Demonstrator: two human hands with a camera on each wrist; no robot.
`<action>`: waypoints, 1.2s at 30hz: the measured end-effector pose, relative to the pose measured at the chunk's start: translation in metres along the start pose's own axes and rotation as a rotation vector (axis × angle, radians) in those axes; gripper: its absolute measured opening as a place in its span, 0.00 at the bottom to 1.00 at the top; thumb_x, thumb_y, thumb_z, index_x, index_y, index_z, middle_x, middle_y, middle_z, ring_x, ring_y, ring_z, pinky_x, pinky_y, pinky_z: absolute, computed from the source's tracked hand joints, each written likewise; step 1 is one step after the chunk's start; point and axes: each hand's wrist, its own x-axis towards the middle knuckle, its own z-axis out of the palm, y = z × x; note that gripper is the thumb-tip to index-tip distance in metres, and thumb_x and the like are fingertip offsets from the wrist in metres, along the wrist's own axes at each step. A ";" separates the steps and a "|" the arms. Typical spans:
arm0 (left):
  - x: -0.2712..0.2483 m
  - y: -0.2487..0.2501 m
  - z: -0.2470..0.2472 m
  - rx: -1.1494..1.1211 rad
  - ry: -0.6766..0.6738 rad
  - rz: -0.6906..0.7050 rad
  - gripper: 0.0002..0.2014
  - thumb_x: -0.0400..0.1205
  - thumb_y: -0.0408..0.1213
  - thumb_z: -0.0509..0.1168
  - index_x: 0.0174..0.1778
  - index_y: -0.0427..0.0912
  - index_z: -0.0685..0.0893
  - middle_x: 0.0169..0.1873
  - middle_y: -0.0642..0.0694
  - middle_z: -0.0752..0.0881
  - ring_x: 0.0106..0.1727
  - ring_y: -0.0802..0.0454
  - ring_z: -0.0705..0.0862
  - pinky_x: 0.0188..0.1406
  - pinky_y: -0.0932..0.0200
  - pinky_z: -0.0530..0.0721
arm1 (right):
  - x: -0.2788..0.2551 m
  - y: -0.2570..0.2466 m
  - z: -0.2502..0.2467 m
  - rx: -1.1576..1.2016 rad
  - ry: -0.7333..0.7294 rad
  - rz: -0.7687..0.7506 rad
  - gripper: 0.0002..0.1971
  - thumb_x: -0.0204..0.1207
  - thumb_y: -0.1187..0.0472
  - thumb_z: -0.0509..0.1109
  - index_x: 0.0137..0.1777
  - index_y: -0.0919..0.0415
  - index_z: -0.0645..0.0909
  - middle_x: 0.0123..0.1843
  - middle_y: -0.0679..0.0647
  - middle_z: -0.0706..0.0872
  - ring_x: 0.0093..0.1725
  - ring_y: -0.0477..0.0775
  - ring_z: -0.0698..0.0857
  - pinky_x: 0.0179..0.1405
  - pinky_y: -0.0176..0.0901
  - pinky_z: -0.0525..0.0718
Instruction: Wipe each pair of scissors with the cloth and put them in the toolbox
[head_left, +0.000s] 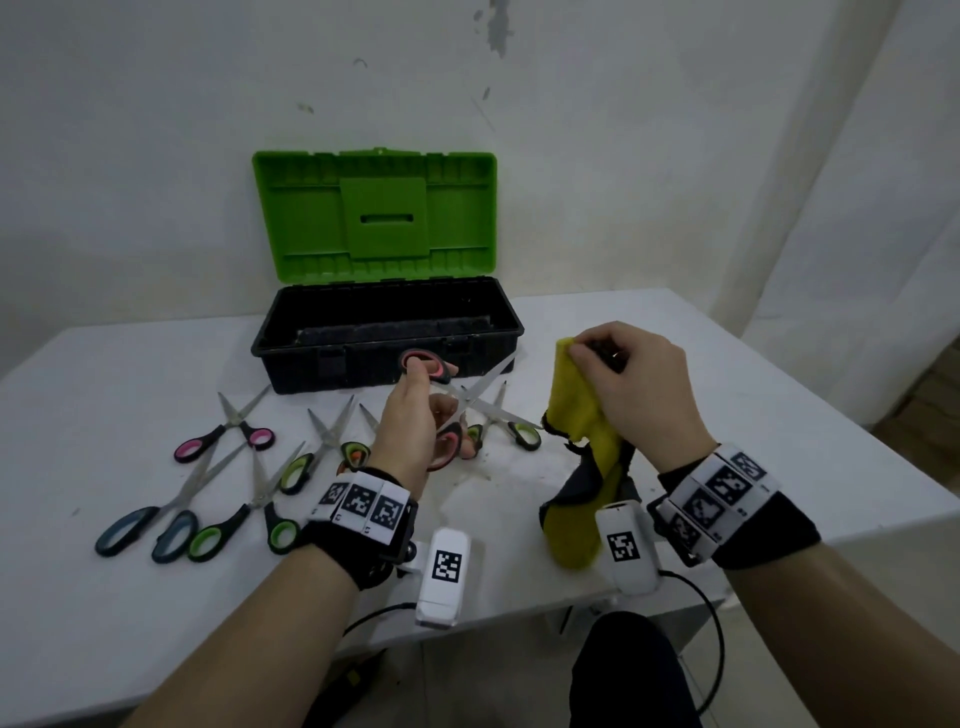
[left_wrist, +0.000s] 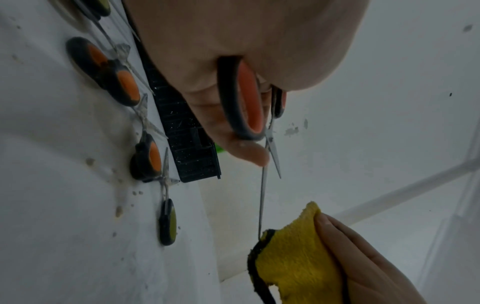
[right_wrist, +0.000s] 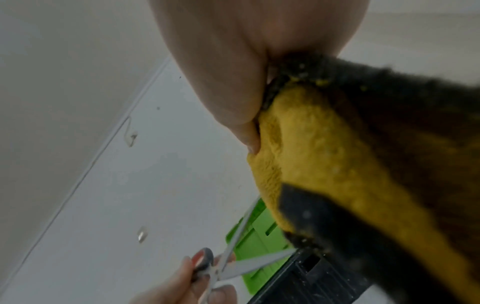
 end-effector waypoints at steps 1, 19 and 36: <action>-0.001 0.002 0.001 -0.004 -0.015 -0.010 0.25 0.91 0.56 0.45 0.62 0.42 0.79 0.31 0.38 0.79 0.24 0.44 0.79 0.21 0.57 0.80 | 0.001 0.000 -0.002 0.023 -0.002 0.013 0.02 0.78 0.55 0.72 0.45 0.48 0.86 0.41 0.35 0.86 0.45 0.29 0.81 0.42 0.16 0.72; 0.009 0.017 -0.016 0.512 -0.287 0.167 0.15 0.88 0.25 0.52 0.59 0.48 0.78 0.44 0.45 0.81 0.39 0.53 0.77 0.37 0.58 0.76 | 0.009 0.004 0.001 0.347 -0.177 0.259 0.04 0.82 0.54 0.66 0.46 0.46 0.81 0.46 0.68 0.86 0.37 0.54 0.79 0.37 0.48 0.79; 0.017 0.017 -0.024 0.745 -0.259 0.247 0.23 0.78 0.38 0.76 0.67 0.49 0.76 0.49 0.51 0.89 0.52 0.56 0.86 0.51 0.67 0.80 | 0.005 -0.001 0.002 0.471 -0.361 0.340 0.10 0.78 0.65 0.72 0.58 0.61 0.81 0.42 0.68 0.88 0.37 0.74 0.85 0.38 0.65 0.89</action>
